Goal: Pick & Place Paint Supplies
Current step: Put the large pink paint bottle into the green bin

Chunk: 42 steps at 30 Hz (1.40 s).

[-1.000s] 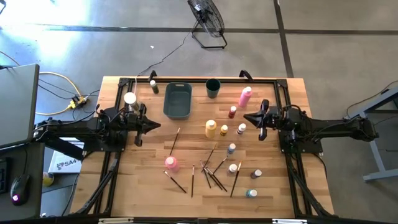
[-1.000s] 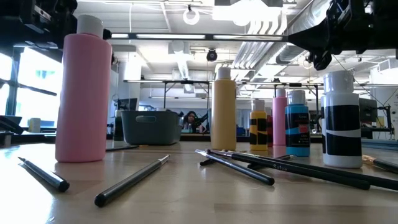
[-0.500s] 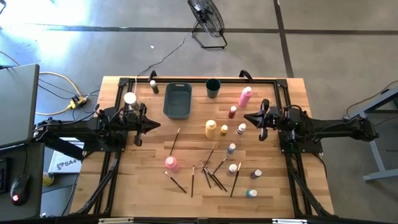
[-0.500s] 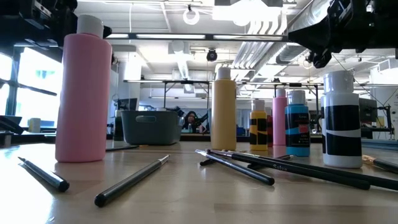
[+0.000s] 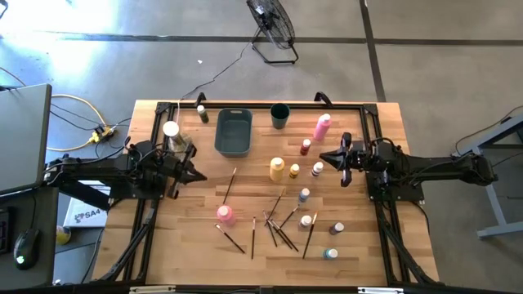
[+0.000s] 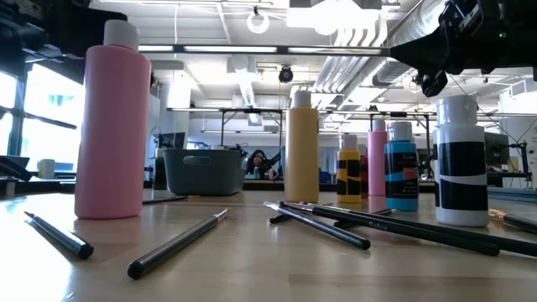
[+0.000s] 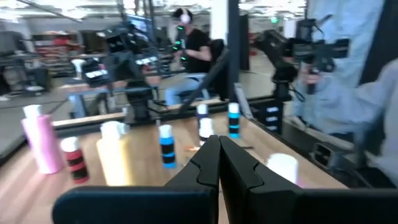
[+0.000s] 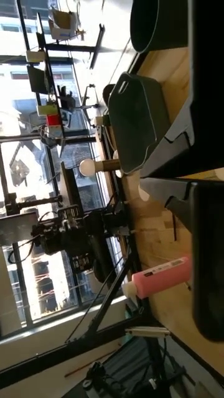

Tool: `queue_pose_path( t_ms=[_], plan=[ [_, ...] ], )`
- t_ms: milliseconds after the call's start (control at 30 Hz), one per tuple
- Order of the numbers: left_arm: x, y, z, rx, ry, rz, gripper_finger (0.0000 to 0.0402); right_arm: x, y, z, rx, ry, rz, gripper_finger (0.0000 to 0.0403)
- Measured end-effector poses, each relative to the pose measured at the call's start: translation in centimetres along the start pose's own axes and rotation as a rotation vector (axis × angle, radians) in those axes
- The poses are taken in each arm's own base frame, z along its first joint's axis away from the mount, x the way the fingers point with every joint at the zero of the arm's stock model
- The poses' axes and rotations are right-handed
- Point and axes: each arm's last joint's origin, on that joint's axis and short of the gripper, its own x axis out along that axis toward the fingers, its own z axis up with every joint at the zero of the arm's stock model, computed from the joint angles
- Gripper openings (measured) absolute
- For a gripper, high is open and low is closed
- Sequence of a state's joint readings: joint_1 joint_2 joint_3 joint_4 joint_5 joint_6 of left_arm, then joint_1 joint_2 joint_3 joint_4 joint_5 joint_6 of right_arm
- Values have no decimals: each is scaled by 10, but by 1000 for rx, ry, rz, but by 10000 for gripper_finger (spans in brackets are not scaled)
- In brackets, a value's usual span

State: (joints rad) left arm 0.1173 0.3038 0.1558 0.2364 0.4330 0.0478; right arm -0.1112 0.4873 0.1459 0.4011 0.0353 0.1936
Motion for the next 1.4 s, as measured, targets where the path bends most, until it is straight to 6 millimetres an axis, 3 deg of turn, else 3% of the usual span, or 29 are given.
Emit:
queue_pose_path(
  t_ms=[333, 633, 1167, 1400],
  plan=[
    [4, -2, -21, -29, 182, -125, 0, 0, -2, 0, -7, -10, -54, 3],
    [12, -1, -27, -2, 209, -192, 8, 0, -2, 0, -41, -13, -69, 3],
    [15, -1, -26, -2, 185, -259, 139, 0, -2, 1, -41, -16, -66, 3],
    [15, 0, -24, -60, 182, -221, 172, 0, -2, 1, -47, -16, -66, 3]
  ],
)
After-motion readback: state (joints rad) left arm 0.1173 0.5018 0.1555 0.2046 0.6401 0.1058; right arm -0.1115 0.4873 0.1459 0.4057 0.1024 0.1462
